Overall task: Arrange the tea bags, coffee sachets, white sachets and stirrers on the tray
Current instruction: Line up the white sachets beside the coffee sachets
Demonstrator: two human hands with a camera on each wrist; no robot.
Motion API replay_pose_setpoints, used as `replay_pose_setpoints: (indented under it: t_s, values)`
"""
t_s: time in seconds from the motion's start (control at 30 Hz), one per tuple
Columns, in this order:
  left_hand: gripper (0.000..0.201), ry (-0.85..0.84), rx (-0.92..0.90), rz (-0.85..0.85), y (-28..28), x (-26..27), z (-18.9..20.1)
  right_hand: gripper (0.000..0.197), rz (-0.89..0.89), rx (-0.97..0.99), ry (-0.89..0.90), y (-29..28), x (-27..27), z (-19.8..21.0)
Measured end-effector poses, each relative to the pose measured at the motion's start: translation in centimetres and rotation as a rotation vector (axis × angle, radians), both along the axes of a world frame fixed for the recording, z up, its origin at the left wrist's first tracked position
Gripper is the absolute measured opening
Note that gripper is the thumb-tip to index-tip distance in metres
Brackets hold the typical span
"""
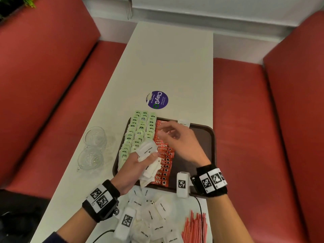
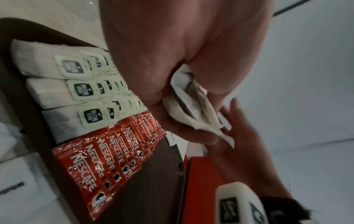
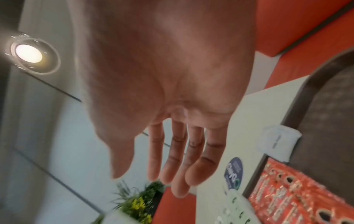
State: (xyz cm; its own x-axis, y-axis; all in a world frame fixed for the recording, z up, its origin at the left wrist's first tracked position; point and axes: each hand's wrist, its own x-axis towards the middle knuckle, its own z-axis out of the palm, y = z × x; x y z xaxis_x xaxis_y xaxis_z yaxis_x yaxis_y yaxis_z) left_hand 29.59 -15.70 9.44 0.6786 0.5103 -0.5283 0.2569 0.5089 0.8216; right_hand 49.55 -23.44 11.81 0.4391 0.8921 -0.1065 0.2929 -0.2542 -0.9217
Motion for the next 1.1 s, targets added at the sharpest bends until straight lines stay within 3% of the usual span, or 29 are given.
replay_pose_setpoints:
  t_s: [0.17, 0.37, 0.53, 0.8, 0.87, 0.97, 1.1]
  values:
    - [0.028, -0.054, 0.091, -0.125, -0.6, 0.4, 0.2, 0.020, 0.132, -0.022, -0.076, -1.4, -1.4, 0.4]
    - [0.035, -0.065, 0.160, -0.105, -1.0, 0.4, 0.4, 0.003, 0.006, -0.036, -0.111, -3.1, -0.6, 0.1]
    - [0.029, -0.063, 0.166, 0.023, -1.2, 1.2, 0.4, 0.009, -0.071, -0.021, -0.018, -4.4, -1.0, 0.0]
    - [0.029, -0.014, 0.172, 0.046, -1.1, 1.5, 0.0, 0.013, -0.209, -0.019, 0.126, -5.8, 0.5, -0.9]
    - [0.031, 0.003, 0.156, 0.069, -0.9, 1.2, -0.3, 0.016, -0.331, -0.036, 0.075, -6.1, 2.5, -2.3]
    - [0.033, 0.015, 0.137, 0.069, -0.6, 0.8, -0.9, 0.018, -0.519, -0.153, -0.154, -6.3, 6.5, -5.1]
    - [0.034, 0.027, 0.122, 0.091, -0.7, 0.5, -1.3, 0.023, -0.573, -0.367, -0.262, -5.4, 10.3, -7.9]
